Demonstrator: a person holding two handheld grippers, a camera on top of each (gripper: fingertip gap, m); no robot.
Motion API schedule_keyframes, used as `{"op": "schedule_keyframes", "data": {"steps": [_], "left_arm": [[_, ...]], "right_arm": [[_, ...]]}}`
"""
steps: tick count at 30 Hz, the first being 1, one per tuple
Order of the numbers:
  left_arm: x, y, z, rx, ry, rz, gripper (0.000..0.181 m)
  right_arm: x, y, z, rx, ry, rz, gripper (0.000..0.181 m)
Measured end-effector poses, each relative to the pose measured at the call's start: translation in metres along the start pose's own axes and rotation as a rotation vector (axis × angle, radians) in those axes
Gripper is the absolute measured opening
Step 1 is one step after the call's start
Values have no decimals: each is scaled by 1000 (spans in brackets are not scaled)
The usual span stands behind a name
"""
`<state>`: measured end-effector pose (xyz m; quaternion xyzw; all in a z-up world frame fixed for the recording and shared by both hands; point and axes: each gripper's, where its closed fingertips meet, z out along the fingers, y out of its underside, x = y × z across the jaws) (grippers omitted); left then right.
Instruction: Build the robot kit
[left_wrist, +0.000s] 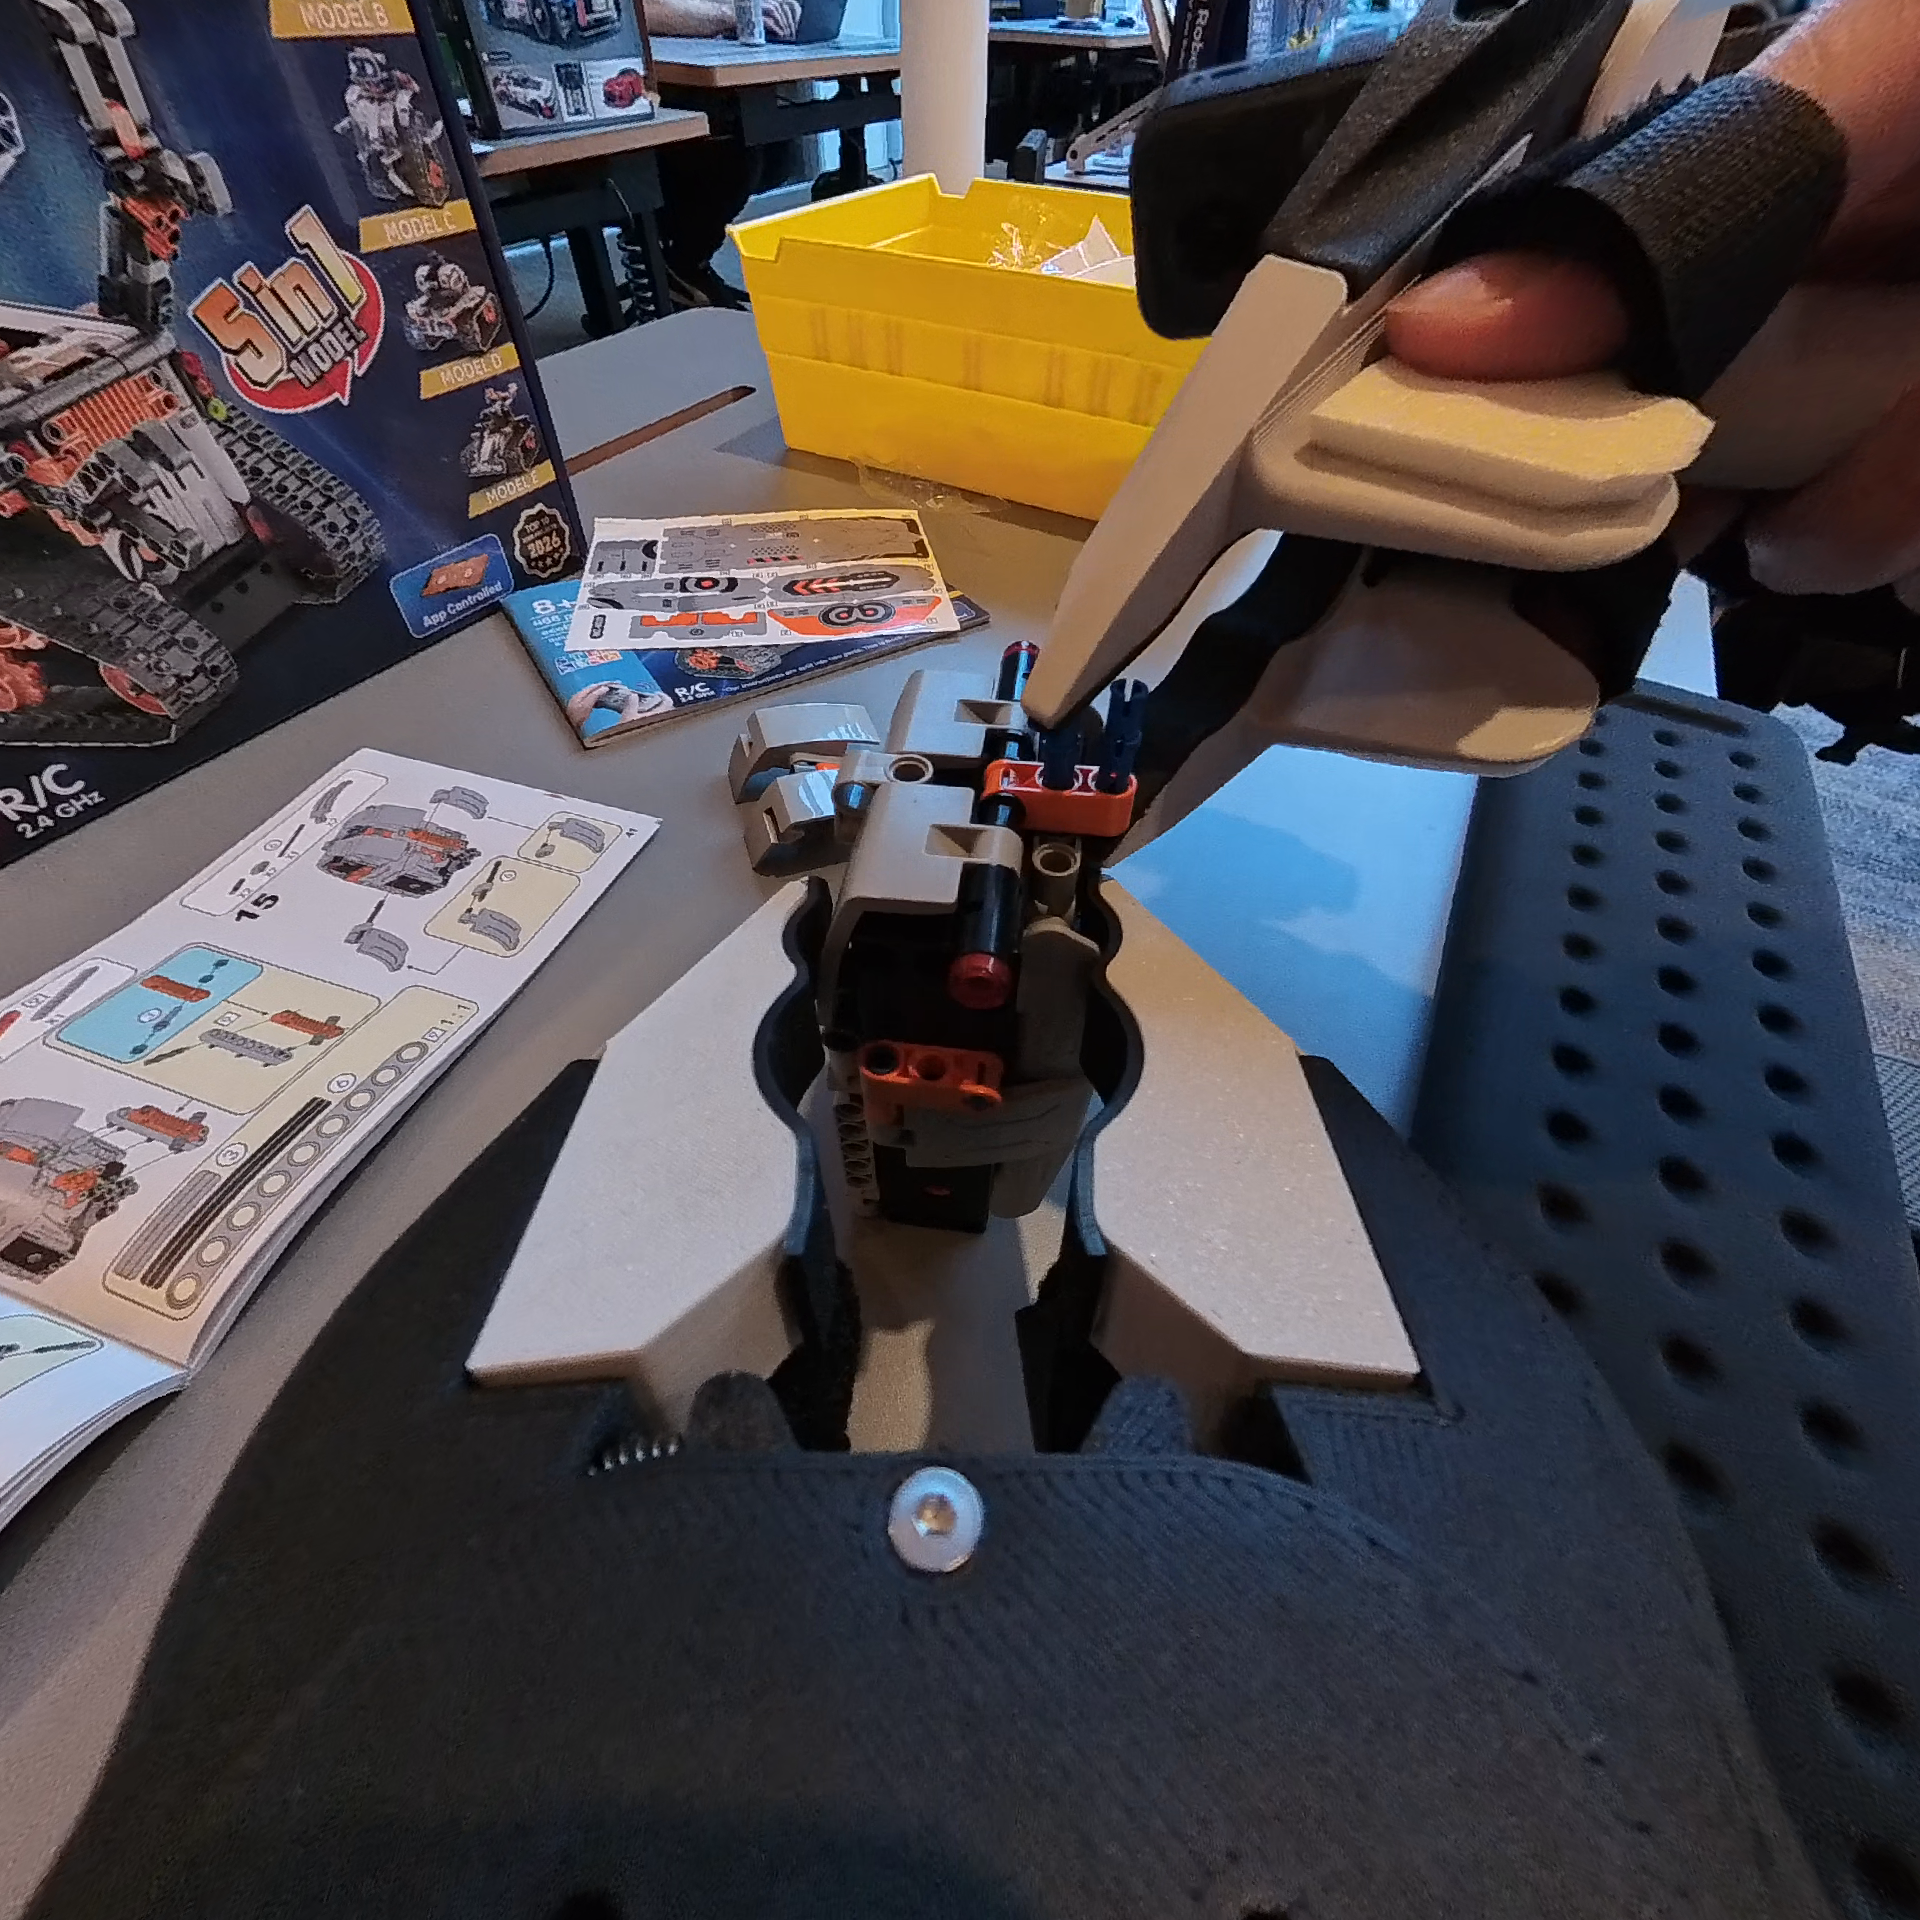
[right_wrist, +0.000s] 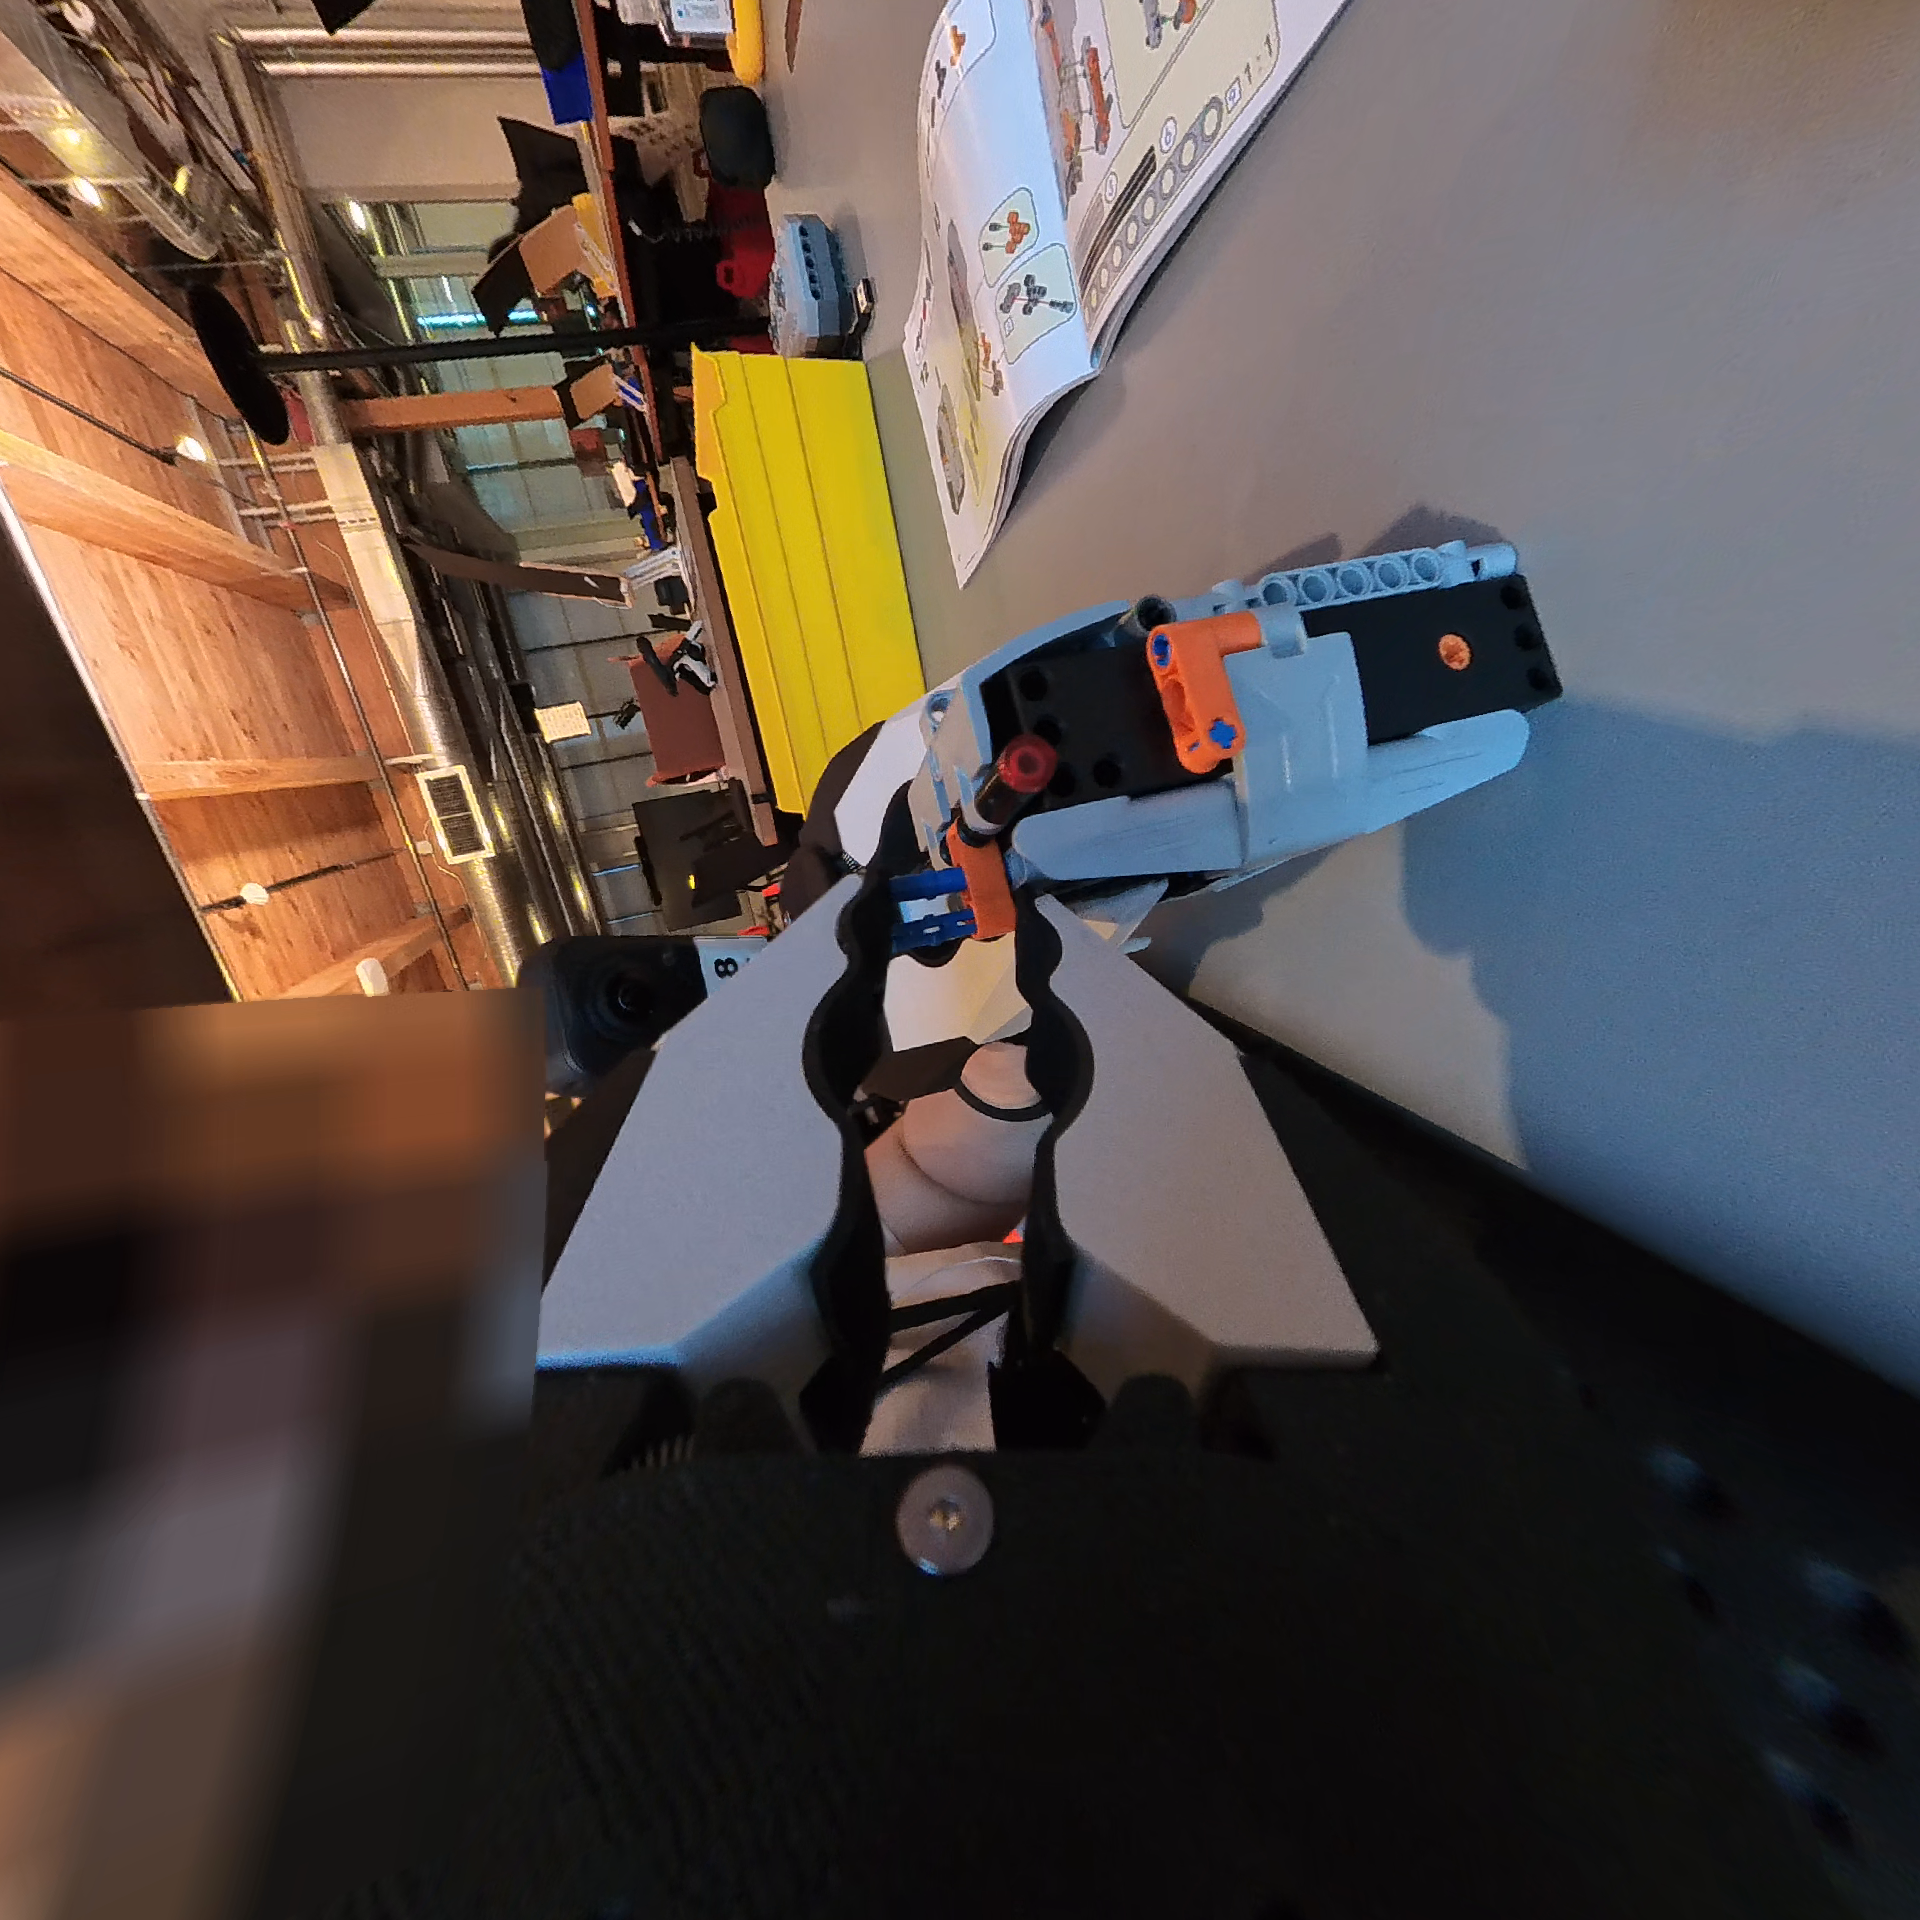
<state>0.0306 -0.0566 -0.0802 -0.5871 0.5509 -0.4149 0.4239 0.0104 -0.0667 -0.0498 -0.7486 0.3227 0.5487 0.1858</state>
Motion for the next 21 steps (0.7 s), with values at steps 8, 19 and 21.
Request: {"op": "schedule_keyframes", "data": {"steps": [8,19,21], "left_arm": [[0,0,0,1,9,-5,47],[2,0,0,6,27,3,47],[3,0,0,5,40,13,47]], "right_arm": [[0,0,1,5,-31,-71,22],[-8,15,-11,-159,171,-498,13],[-28,18,-14,-166,159,-606,13]]}}
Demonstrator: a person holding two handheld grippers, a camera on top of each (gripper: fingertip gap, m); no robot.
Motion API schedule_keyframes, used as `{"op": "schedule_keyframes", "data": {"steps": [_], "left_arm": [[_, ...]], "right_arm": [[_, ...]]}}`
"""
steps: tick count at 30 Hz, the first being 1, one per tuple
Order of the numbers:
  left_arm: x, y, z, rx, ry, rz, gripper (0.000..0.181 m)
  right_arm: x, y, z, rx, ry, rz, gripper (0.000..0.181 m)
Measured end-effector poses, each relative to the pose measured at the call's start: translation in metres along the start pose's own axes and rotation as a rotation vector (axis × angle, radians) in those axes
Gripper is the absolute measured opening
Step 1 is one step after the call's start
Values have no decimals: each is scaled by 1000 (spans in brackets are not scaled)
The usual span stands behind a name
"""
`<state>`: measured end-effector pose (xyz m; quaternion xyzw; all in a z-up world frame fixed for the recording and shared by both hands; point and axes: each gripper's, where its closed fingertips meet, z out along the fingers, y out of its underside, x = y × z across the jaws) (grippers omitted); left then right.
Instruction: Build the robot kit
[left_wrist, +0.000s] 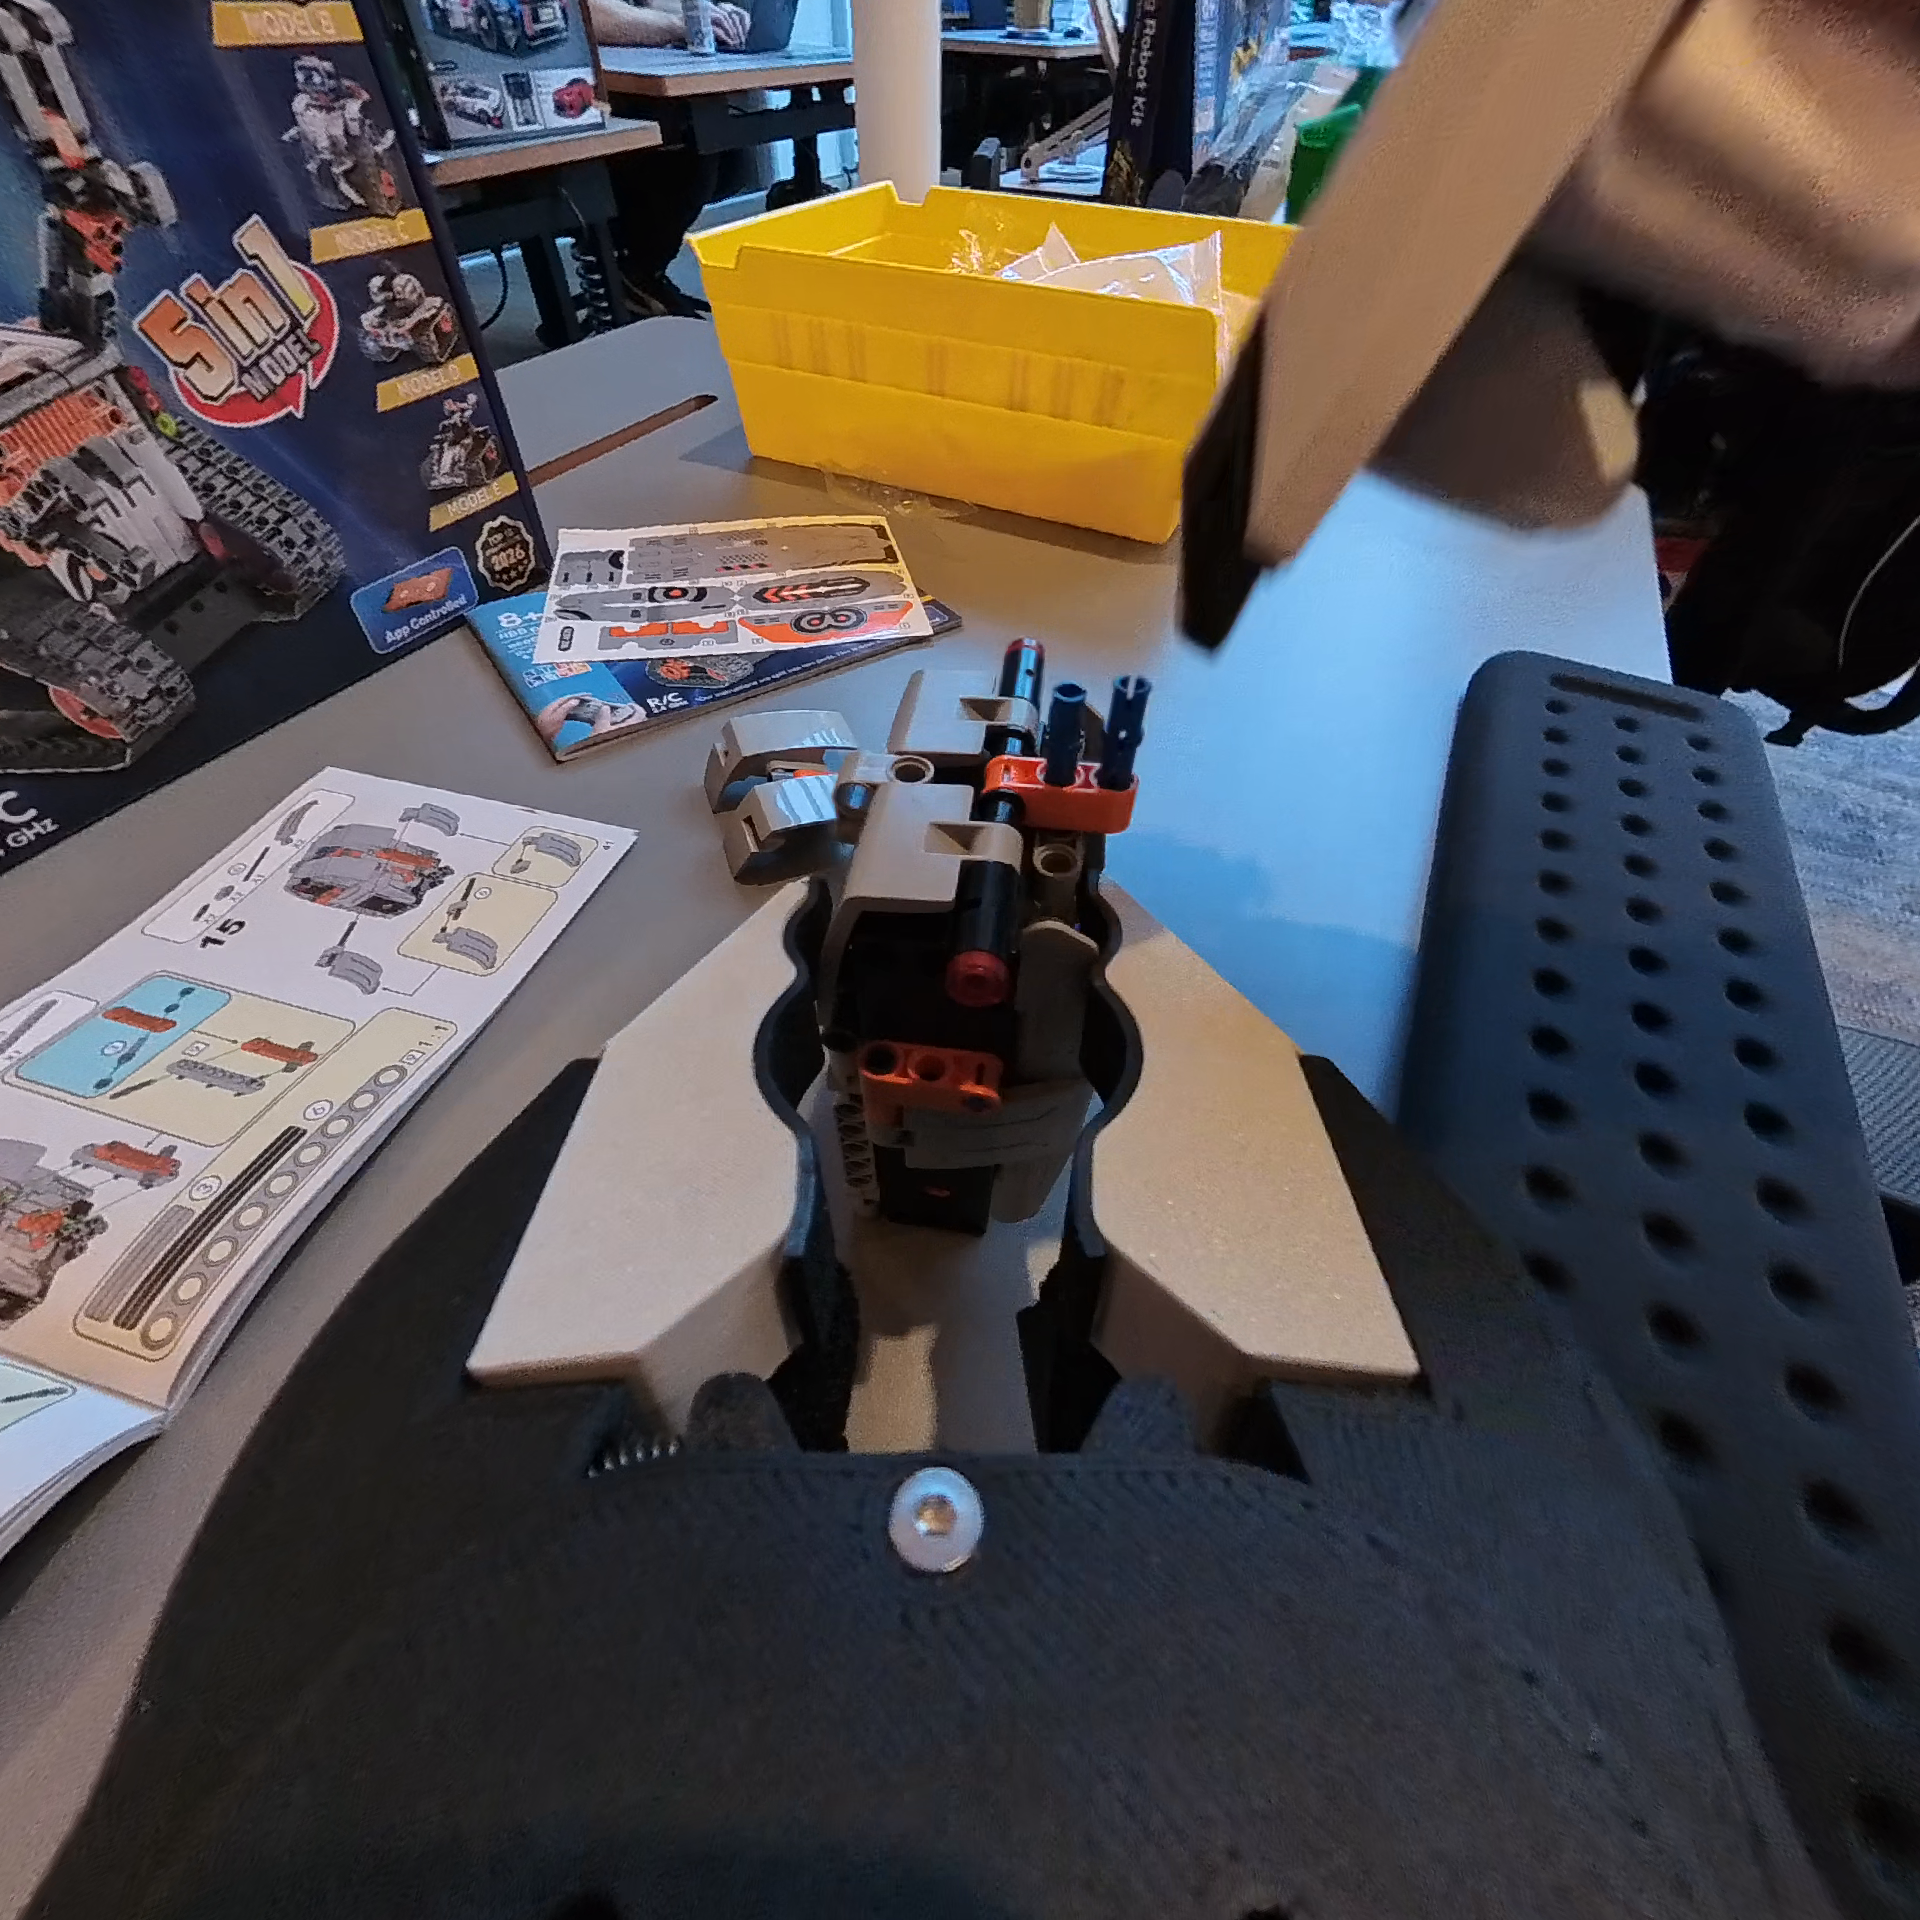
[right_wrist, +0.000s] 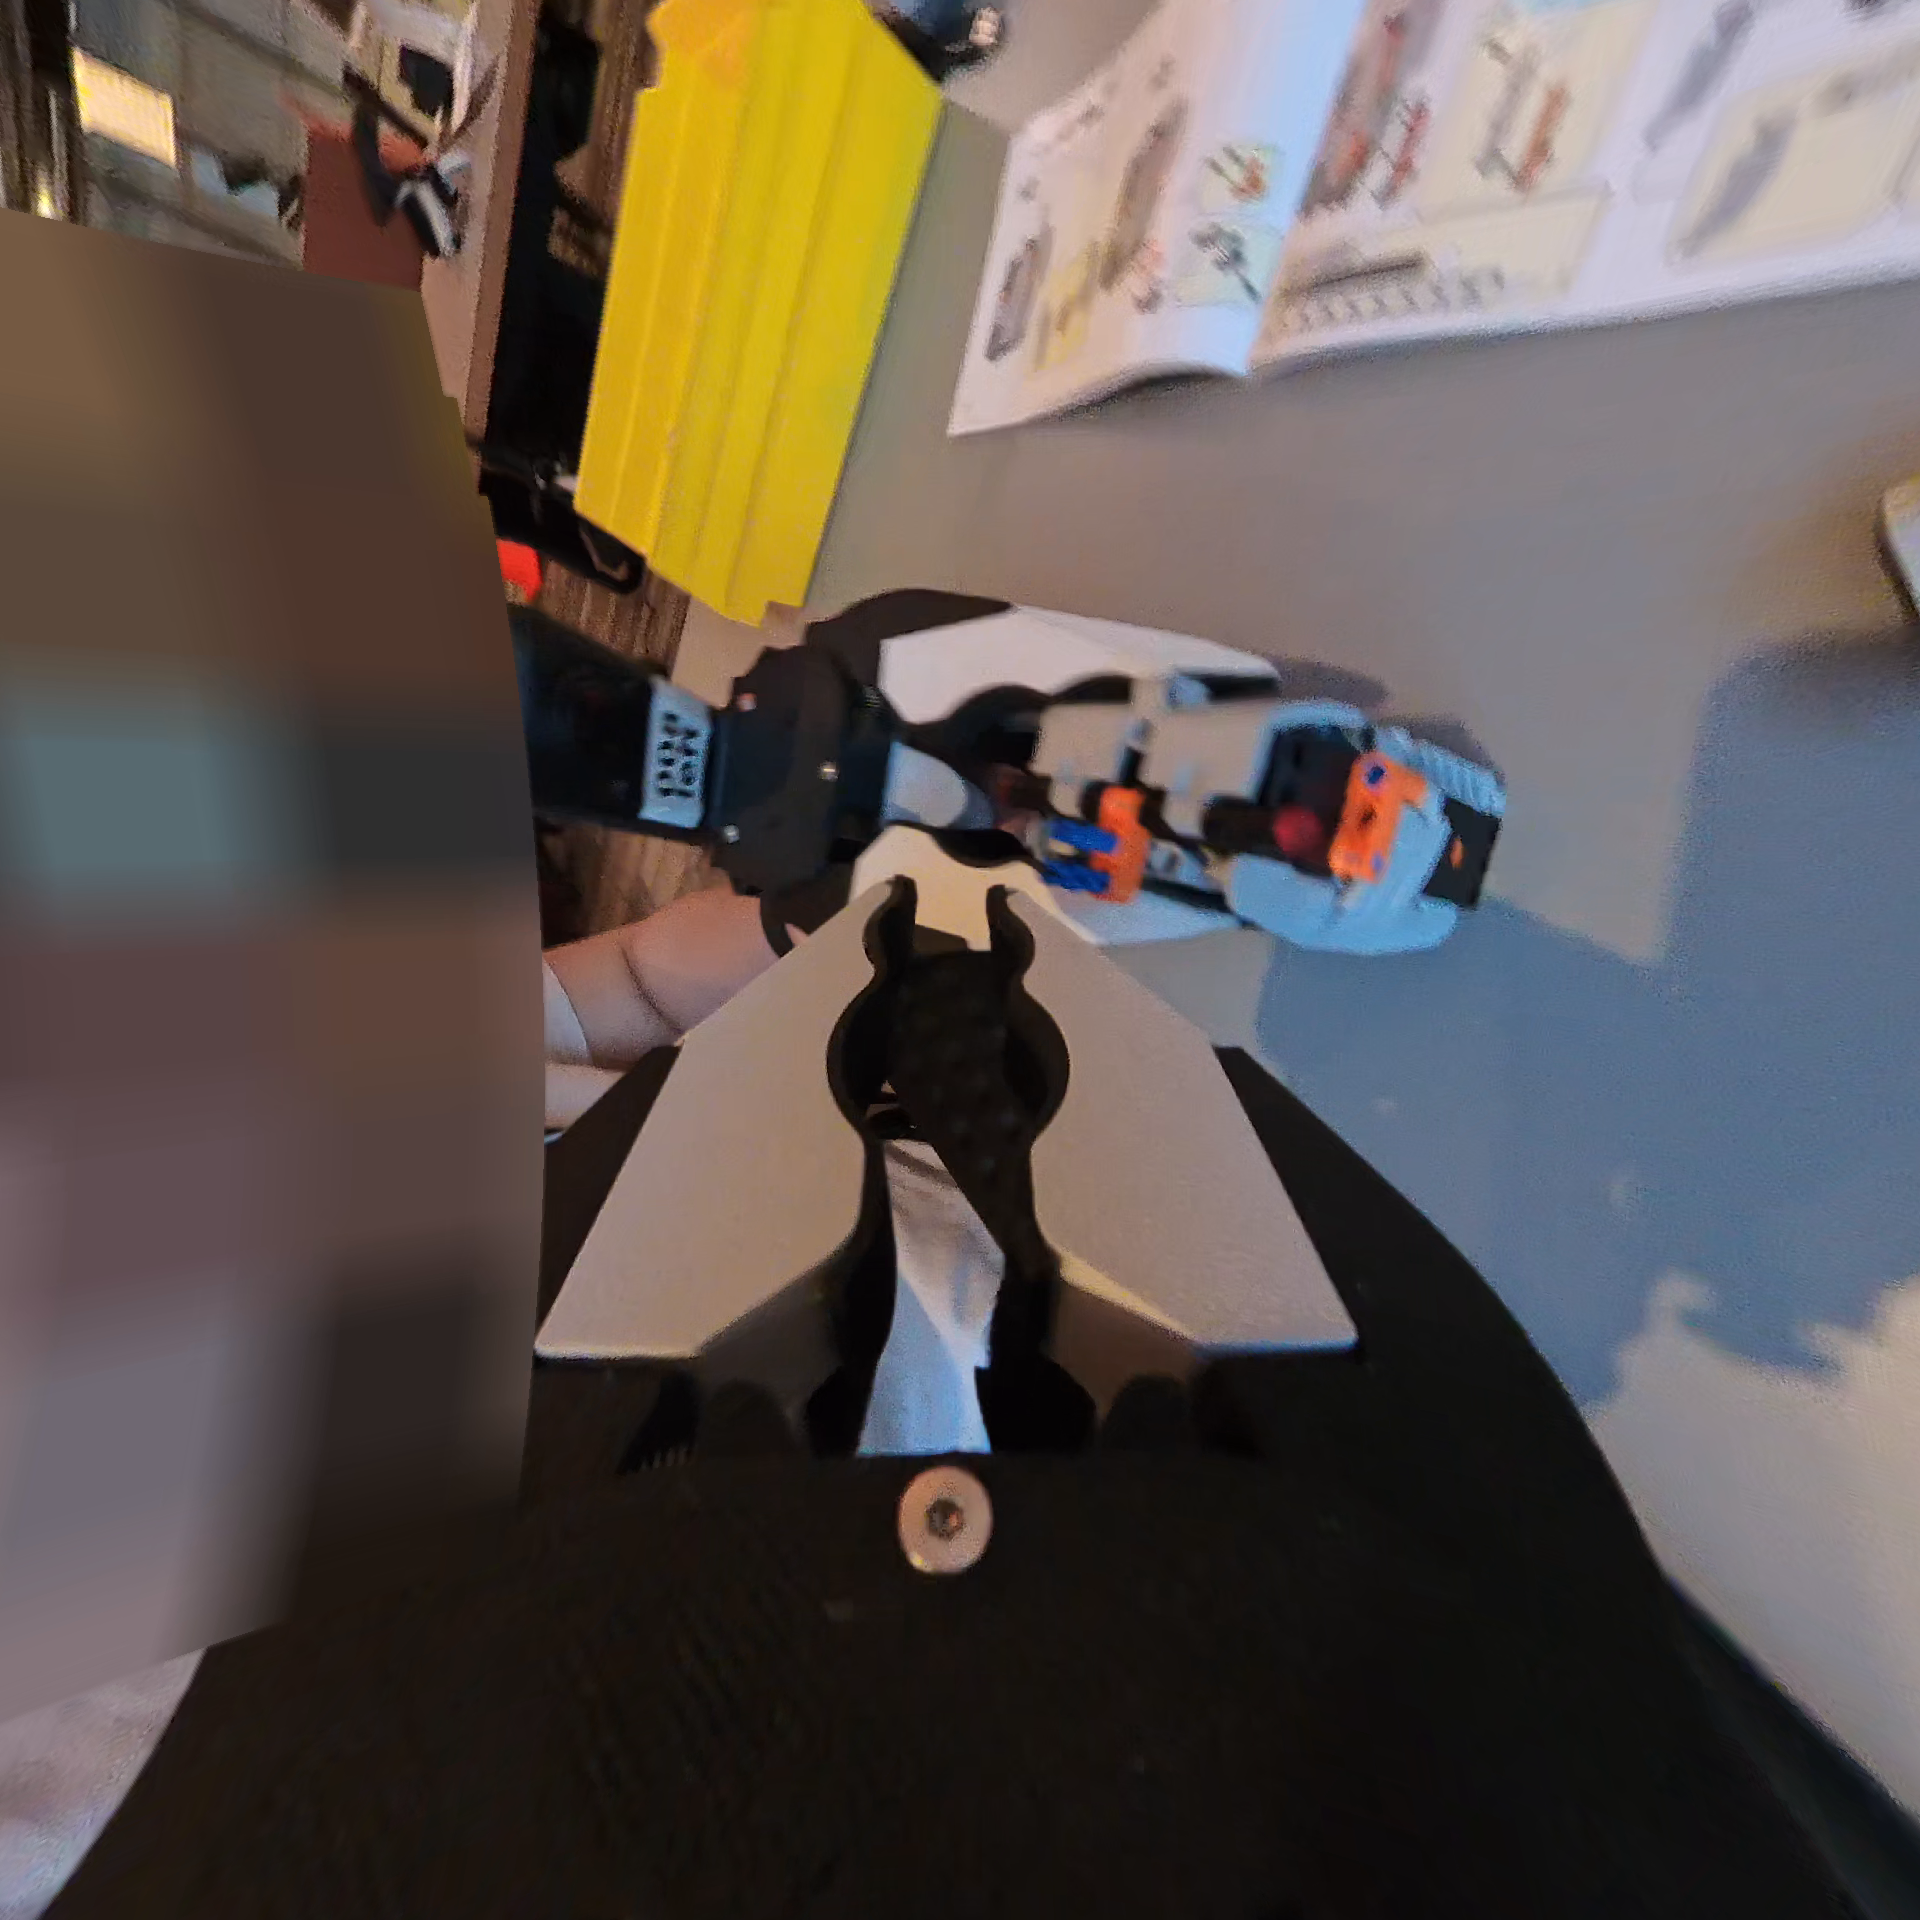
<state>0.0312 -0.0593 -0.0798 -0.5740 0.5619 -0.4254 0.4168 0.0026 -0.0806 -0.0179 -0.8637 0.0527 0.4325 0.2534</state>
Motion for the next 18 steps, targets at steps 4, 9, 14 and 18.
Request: {"op": "schedule_keyframes", "data": {"steps": [4,9,14,18], "left_arm": [[5,0,0,-6,80,28,47],[8,1,-3,3,183,47,47],[9,1,-5,18,230,60,47],[10,1,-5,18,238,68,47]], "right_arm": [[-19,-2,-6,-151,63,-514,3],[6,-11,-1,-300,316,-1262,0],[12,-2,11,-452,257,-1326,5],[11,-6,4,-588,262,-1374,14]]}}
